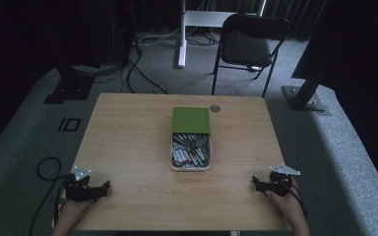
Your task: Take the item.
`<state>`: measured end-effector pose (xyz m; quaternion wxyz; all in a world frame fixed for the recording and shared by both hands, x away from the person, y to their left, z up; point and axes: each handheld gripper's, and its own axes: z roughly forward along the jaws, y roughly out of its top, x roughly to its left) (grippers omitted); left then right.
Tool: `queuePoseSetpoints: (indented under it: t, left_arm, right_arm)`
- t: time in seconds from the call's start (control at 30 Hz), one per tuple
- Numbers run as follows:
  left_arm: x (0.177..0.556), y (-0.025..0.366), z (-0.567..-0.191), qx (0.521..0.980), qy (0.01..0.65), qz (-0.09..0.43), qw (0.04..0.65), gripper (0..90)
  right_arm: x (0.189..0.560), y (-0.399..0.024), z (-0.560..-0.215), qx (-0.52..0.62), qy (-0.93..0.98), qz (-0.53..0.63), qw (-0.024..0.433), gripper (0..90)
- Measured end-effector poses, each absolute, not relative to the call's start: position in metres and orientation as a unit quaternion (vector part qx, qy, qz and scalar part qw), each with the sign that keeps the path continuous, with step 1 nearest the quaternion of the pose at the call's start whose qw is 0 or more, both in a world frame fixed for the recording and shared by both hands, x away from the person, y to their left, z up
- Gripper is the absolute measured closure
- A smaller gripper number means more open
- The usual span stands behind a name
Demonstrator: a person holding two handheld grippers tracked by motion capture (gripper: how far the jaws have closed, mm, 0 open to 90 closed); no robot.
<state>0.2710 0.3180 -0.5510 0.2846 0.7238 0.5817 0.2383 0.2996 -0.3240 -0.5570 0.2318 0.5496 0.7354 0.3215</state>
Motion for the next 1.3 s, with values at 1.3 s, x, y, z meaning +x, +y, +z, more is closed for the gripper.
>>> queuePoseSetpoints:
  t: [1.3]
  left_arm:
    - [0.271,0.318,-0.551,0.723,0.582,0.239,0.286,1.4]
  right_arm:
    - [0.316,-0.297,-0.503,0.520,0.731,0.365,0.250,14.9]
